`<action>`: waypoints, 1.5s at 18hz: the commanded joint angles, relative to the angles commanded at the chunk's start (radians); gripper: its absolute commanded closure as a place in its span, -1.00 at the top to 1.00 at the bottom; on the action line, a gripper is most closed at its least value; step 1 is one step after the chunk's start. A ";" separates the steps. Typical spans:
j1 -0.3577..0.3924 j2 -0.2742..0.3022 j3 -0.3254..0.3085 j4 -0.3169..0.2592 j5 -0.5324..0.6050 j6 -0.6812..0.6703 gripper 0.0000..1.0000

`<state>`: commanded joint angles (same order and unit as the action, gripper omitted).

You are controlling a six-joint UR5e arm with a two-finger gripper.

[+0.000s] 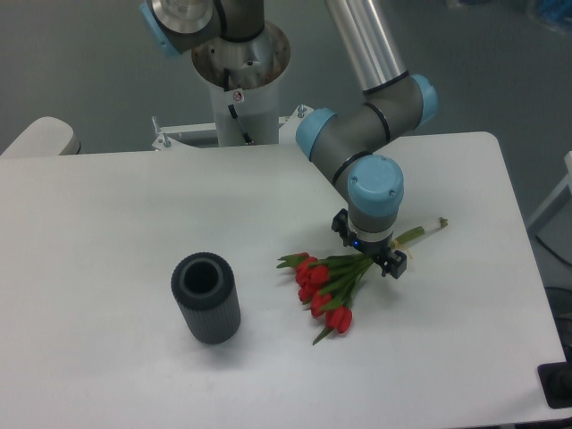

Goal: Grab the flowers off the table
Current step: 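Lower the open gripper onto the tulip stems near the blooms, then close the gripper around the tulip stems, then lift the gripped tulips up off the table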

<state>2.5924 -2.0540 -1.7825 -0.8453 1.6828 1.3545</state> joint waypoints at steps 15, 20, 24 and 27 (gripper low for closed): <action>-0.002 0.002 0.017 0.002 0.000 0.005 -0.79; -0.006 0.017 0.067 -0.012 -0.014 0.034 -0.78; -0.015 0.037 0.144 -0.018 -0.168 0.037 -0.79; -0.009 0.044 0.207 -0.035 -0.267 0.037 -0.79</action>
<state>2.5832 -2.0096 -1.5756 -0.8804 1.4161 1.3913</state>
